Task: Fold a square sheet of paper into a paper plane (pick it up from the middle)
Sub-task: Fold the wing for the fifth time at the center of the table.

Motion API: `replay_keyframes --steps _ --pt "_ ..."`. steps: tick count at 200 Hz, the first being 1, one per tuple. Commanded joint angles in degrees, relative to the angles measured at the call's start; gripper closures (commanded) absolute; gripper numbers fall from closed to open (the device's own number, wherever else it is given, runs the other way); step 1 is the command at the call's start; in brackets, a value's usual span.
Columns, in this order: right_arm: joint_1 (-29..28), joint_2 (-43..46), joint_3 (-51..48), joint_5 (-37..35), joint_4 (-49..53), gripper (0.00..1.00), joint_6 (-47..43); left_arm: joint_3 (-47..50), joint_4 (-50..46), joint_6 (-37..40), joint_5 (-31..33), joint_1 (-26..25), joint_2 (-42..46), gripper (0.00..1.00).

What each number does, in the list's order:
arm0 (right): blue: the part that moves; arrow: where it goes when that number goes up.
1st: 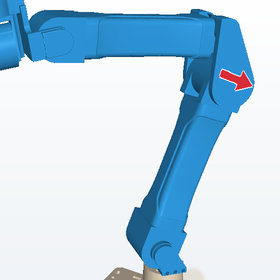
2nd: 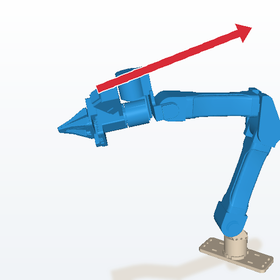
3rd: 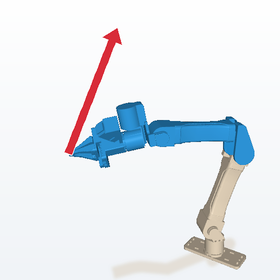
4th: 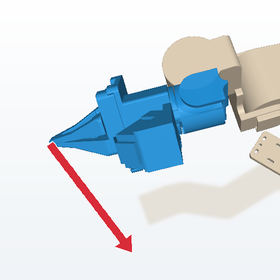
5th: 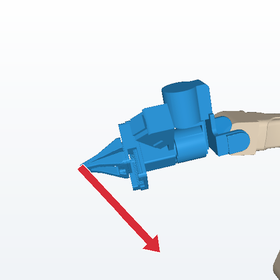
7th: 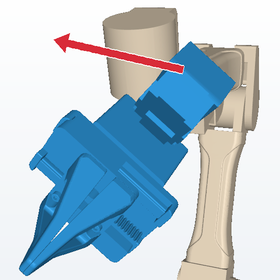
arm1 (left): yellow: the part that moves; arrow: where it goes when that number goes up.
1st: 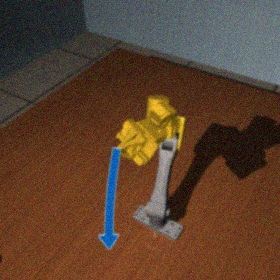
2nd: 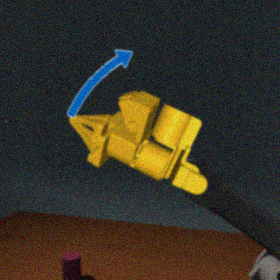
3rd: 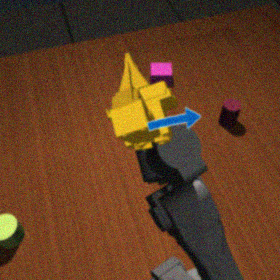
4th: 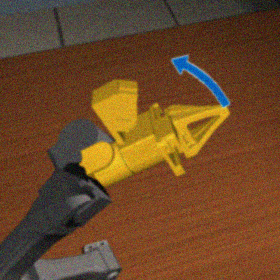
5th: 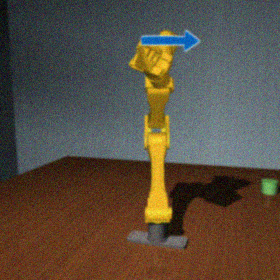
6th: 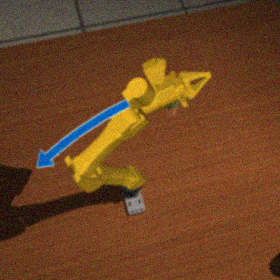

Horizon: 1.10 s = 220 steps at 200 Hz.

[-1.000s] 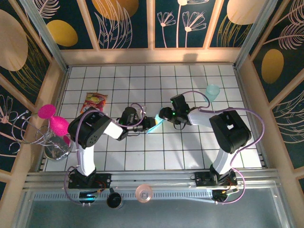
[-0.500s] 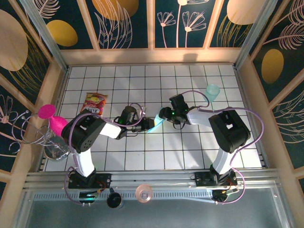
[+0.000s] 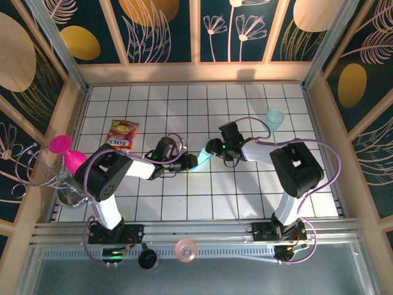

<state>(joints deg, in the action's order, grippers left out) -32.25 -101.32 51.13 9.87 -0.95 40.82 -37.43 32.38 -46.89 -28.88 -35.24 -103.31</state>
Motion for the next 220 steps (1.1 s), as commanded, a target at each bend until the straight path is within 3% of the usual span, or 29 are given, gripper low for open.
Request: replay_keyframes --steps 1,79,172,220 --pt "-0.8 -5.6 -1.5 -1.4 -0.2 0.43 0.4 -0.7 -2.0 1.8 0.9 0.4 0.9 0.77" --pt "-0.9 -6.6 -1.2 -1.7 1.0 0.45 0.3 -0.5 -2.7 1.9 -0.8 0.3 -2.8 0.8" --pt "-2.1 -9.3 0.3 -4.2 4.0 0.48 0.4 -0.8 -7.3 2.1 1.4 0.3 -5.5 0.8" --pt "-1.9 -0.1 -1.4 -3.6 1.6 0.46 1.5 -2.6 -13.3 3.7 5.1 0.2 -5.8 0.81"
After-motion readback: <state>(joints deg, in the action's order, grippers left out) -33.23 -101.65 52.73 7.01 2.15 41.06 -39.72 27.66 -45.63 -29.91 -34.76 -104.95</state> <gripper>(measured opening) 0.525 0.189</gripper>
